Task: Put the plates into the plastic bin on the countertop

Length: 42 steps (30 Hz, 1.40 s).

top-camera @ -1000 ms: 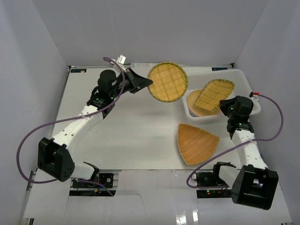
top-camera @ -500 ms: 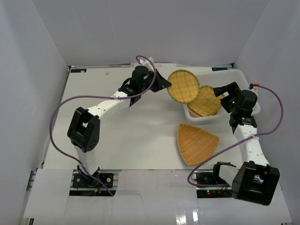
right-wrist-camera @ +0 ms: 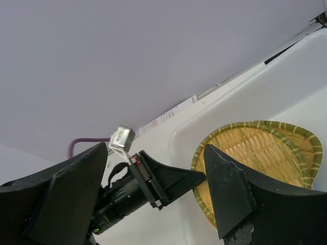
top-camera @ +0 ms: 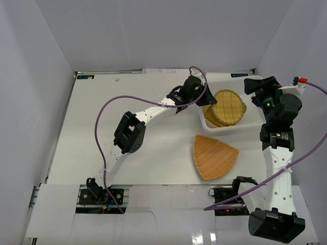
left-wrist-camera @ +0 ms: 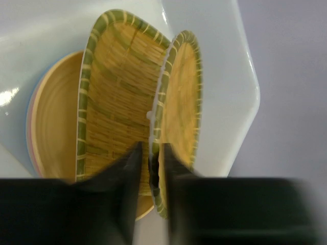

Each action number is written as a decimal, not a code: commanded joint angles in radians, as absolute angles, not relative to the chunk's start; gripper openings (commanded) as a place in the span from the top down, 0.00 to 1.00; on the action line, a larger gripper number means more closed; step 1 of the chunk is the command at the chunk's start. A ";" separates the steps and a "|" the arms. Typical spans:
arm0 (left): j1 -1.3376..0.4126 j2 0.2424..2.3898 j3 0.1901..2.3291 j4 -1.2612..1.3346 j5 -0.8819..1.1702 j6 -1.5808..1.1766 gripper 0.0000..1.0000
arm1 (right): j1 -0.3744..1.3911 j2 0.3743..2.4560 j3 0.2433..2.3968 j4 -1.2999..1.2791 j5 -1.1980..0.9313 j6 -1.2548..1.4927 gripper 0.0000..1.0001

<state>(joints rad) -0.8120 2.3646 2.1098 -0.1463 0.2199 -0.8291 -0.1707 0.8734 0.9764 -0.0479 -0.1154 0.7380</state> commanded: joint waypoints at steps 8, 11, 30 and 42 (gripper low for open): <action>-0.801 2.261 2.220 -0.228 0.172 -0.743 0.02 | -0.170 0.825 0.936 -0.083 -0.274 0.678 0.18; -0.801 2.117 2.140 -0.244 0.146 -0.651 0.02 | -0.157 0.799 0.890 -0.074 -0.328 0.683 0.19; -0.905 1.627 0.853 0.139 0.219 -0.830 0.17 | 0.124 0.722 0.769 -0.083 -0.373 0.588 0.23; -0.957 1.732 0.871 0.285 0.287 -0.864 0.21 | 0.284 0.782 0.744 -0.054 -0.256 0.569 0.23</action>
